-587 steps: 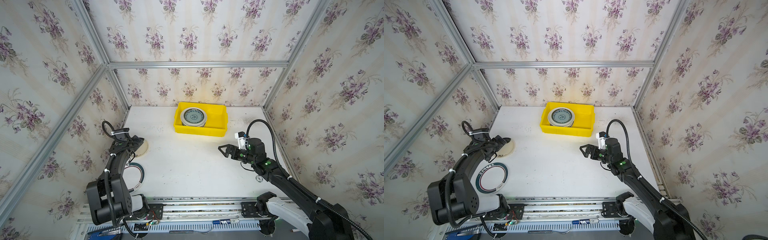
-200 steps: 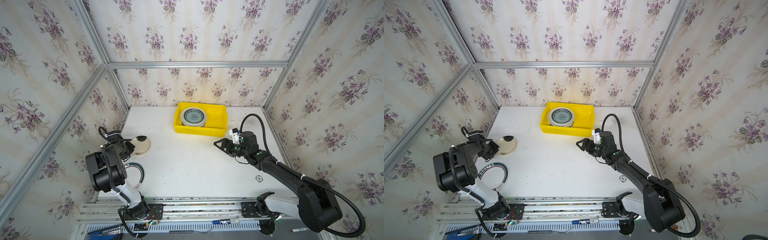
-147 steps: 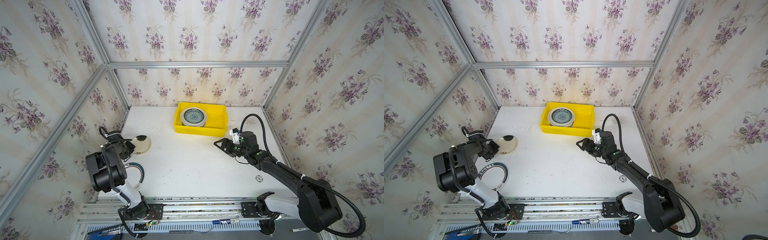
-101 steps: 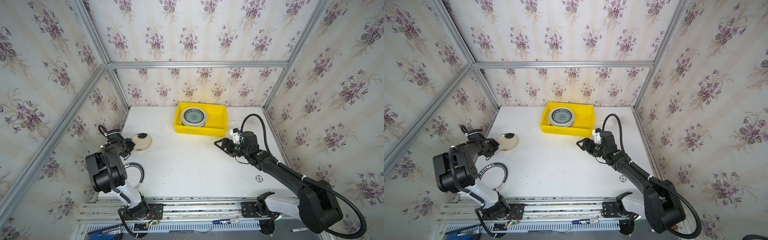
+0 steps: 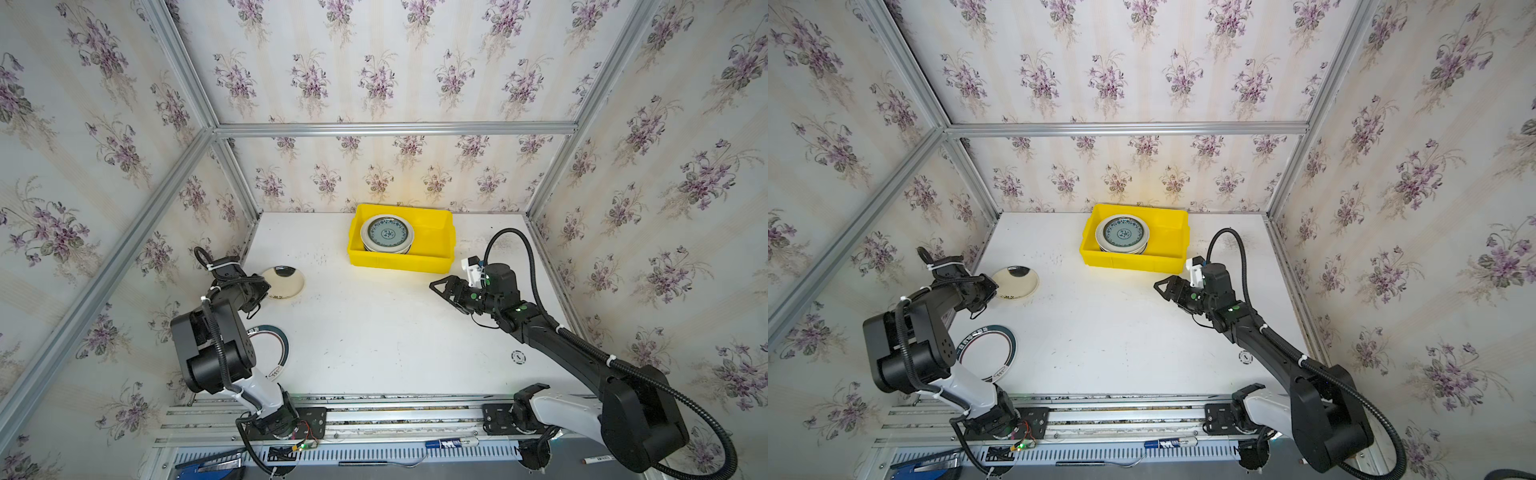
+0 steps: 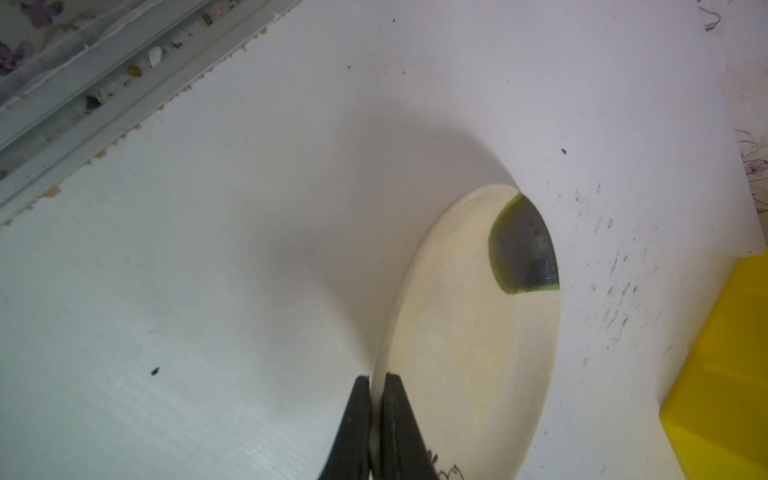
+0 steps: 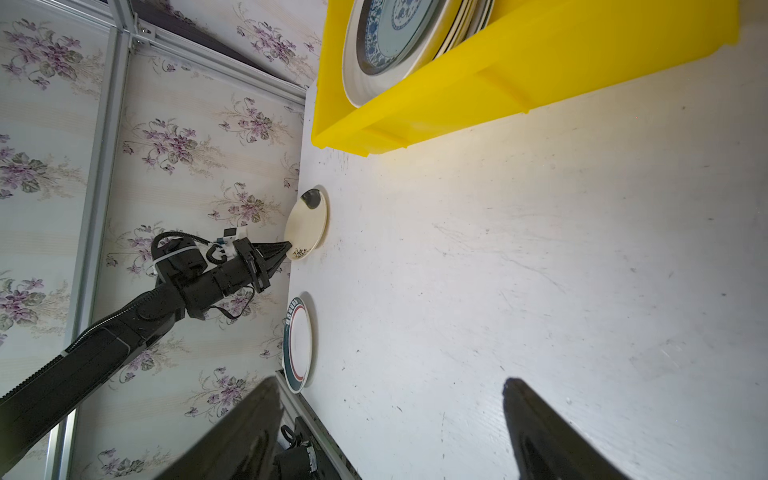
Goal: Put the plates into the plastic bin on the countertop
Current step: 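Lift the cream dish upright with the left gripper toward the bin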
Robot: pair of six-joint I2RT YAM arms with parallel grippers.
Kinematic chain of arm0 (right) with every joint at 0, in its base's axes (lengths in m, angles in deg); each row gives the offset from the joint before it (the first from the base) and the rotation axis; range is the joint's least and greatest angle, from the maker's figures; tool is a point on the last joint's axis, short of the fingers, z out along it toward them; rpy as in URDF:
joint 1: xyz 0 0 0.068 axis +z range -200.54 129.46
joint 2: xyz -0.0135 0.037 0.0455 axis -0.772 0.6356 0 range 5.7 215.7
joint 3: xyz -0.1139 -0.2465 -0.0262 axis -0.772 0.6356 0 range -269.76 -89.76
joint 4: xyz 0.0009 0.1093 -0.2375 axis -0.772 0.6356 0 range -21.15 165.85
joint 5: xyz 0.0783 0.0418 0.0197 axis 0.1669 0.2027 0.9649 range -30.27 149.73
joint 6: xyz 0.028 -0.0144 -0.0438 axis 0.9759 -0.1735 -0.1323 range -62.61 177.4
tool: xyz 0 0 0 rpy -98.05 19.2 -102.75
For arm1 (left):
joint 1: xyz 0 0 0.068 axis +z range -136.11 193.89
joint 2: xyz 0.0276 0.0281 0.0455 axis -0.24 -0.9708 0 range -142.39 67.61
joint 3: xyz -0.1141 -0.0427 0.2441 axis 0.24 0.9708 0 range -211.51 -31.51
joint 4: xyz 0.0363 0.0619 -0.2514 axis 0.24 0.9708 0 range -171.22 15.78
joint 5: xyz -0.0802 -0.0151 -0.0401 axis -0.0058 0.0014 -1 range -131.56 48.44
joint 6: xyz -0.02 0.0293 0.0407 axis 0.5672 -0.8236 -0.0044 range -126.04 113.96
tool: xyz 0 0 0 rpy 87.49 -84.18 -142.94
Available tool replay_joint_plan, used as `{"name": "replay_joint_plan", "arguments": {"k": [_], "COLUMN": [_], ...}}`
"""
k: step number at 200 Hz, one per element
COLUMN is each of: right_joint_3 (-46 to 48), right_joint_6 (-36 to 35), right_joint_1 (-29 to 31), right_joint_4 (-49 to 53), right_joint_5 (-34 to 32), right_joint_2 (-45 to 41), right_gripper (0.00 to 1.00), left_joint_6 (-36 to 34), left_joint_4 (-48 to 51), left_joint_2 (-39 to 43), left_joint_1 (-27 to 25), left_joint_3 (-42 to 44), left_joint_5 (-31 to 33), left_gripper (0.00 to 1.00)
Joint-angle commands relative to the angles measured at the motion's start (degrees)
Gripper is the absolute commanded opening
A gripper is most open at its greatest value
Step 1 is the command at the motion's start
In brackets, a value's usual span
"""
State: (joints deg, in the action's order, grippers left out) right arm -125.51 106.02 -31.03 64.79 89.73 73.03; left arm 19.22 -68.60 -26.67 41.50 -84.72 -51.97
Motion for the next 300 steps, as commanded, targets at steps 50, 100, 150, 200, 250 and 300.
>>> {"name": "replay_joint_plan", "arguments": {"k": [50, 100, 150, 200, 250, 300], "right_joint_3": [1.82, 2.52, 2.92, 3.13, 3.67, 0.20], "right_joint_6": [3.19, 3.67, 4.05, 3.31, 3.50, -2.47], "right_joint_1": [0.07, 0.05, 0.09, 0.08, 0.01, -0.92], "right_joint_4": [-6.59, -7.27, -7.99, -7.54, -8.97, -0.66], "right_joint_5": [1.17, 1.64, 2.12, 2.00, 2.35, 0.58], "right_joint_2": [-0.63, -1.14, -1.10, -1.77, -1.40, -3.67], "right_gripper": [0.87, 0.87, 0.87, 0.87, 0.87, 0.87], "left_joint_6": [3.63, 5.77, 7.77, 9.89, 11.35, 12.01], "left_joint_4": [-2.31, -2.70, -2.72, -0.51, 2.01, 2.63], "left_joint_2": [5.96, 7.74, 14.88, 23.09, 27.66, 25.18], "left_joint_1": [-1.15, -2.50, -8.01, -12.09, -18.59, -26.39], "left_joint_3": [4.06, 4.24, 6.09, 5.28, 1.53, -2.64], "left_joint_5": [-5.48, -8.35, -9.08, -9.28, -6.59, -3.38], "left_gripper": [0.00, 0.00, 0.00, 0.00, 0.00, 0.00]}}
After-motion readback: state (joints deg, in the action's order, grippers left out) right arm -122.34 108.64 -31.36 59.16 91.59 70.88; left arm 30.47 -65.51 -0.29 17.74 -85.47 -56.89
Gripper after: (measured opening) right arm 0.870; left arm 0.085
